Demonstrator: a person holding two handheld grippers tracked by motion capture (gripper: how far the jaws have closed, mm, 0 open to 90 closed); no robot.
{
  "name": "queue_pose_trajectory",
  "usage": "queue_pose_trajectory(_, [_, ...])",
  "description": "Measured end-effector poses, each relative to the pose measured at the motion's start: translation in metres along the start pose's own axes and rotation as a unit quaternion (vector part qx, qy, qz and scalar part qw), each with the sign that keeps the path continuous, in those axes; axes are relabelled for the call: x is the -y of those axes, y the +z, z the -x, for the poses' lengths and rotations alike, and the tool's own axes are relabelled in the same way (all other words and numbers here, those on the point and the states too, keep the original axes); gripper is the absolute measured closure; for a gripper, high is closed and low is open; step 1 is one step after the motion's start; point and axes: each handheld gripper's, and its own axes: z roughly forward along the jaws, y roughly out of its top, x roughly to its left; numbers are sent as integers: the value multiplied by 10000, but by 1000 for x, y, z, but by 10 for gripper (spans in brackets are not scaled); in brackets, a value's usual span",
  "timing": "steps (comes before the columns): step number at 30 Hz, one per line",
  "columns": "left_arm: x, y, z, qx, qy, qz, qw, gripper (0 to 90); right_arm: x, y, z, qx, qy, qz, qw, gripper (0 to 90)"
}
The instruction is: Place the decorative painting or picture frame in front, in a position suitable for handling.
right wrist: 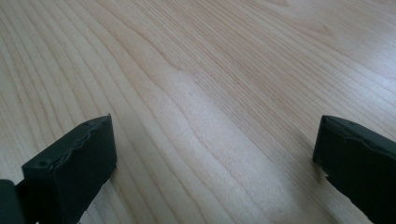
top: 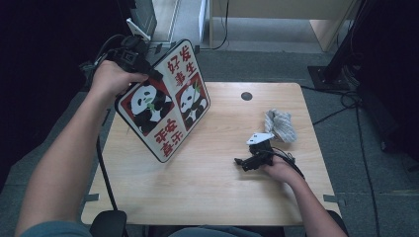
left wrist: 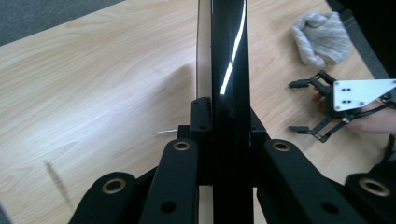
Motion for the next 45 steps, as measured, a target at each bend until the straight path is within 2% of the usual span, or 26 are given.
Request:
queue_pose_trajectory(3, [3, 3, 10, 18, 55, 51, 10000, 812, 1, -1, 0, 10, 2, 13, 10000, 0])
queue_pose_trajectory(5, [5, 4, 15, 60, 1, 43, 10000, 812, 1, -1, 0, 12, 0, 14, 10000, 0])
queue_pose_trajectory(9, [11, 10, 19, 277, 106, -64, 9995, 812, 1, -1, 0, 15, 10, 14, 10000, 0])
queue_pose_trajectory(11, [12, 16, 23, 318, 68, -128, 9994, 812, 1, -1, 0, 12, 4, 12, 10000, 0])
queue_pose_trajectory(14, [13, 22, 33, 306, 231, -182, 9991, 812, 1, -1, 0, 12, 4, 12, 10000, 0])
queue_pose_trajectory(23, [13, 30, 56, 328, 326, -155, 9988, 810, 1, -1, 0, 13, 9, 12, 10000, 0])
queue_pose_trajectory(25, [13, 32, 59, 391, 319, -200, 9985, 810, 1, -1, 0, 12, 4, 10, 10000, 0])
queue_pose_trajectory(27, [13, 34, 61, 441, 400, -243, 9979, 808, 1, -1, 0, 12, 7, 12, 10000, 0])
queue_pose_trajectory(31, [15, 39, 68, 437, 483, -336, 9973, 808, 1, -1, 0, 13, 5, 11, 10000, 0])
queue_pose_trajectory(45, [5, 48, 64, 494, 174, -282, 9982, 805, 1, -1, 0, 11, 5, 9, 10000, 0])
